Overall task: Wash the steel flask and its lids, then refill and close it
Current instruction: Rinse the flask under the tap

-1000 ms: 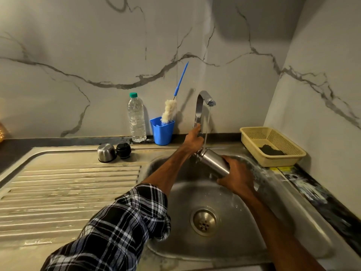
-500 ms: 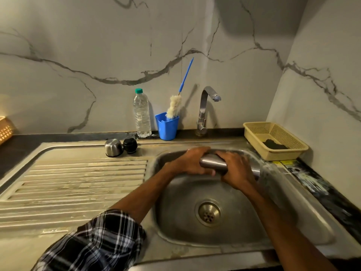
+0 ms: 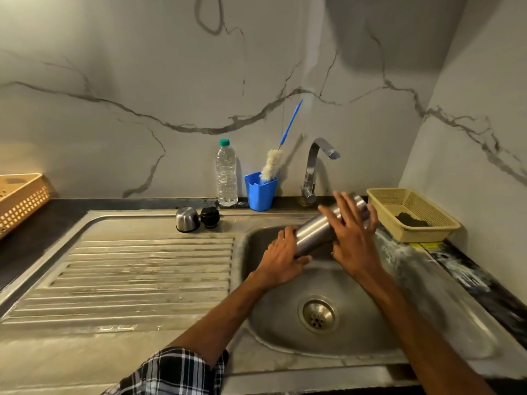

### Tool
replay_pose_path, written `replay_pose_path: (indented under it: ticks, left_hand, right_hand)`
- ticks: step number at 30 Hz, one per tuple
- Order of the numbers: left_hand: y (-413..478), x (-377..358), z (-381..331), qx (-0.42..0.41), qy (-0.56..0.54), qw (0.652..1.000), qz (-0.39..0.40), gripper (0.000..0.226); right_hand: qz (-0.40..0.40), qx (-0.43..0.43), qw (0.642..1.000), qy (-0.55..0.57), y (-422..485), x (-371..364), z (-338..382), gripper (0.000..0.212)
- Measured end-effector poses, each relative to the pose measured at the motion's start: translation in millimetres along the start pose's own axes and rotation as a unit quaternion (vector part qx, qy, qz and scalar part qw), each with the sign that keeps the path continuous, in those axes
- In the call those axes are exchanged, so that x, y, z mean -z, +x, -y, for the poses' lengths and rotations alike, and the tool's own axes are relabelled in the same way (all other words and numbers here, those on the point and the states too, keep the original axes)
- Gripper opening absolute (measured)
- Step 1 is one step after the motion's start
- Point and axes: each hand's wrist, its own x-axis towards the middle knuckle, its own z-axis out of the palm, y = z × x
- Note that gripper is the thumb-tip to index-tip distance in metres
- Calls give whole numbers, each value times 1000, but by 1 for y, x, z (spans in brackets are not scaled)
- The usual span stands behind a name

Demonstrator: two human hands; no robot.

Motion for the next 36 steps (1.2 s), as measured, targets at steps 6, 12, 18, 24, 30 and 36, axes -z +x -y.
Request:
replay_pose_path:
  ticks: [6,12,18,24,30,36]
  left_hand:
    - [-8,1,7,1,-62,998,-33,81]
    - [-8,1,3,-4,-93,995,-36,78]
    - [-6,14,2,-22,-139,988,-63,78]
    - [-3,57,27,-46,-86,993,-61,65]
    - [-16,88,71,-34,-59,986,-150,31]
    - [-22,86,94,20,-60,982,-178,27]
  right_hand:
    - [-67,-158,940,296,-2,3,-1,132]
    - [98,-289,663,683,-3,-1,12,94]
    - [17,-287,716,636,22,14,42,92]
    - [-7,-207,823,529,69,43,66,85]
    - [-86,-157,857,482,110,78,71,83]
    - [-14,-193,876,442,72,21,89,84]
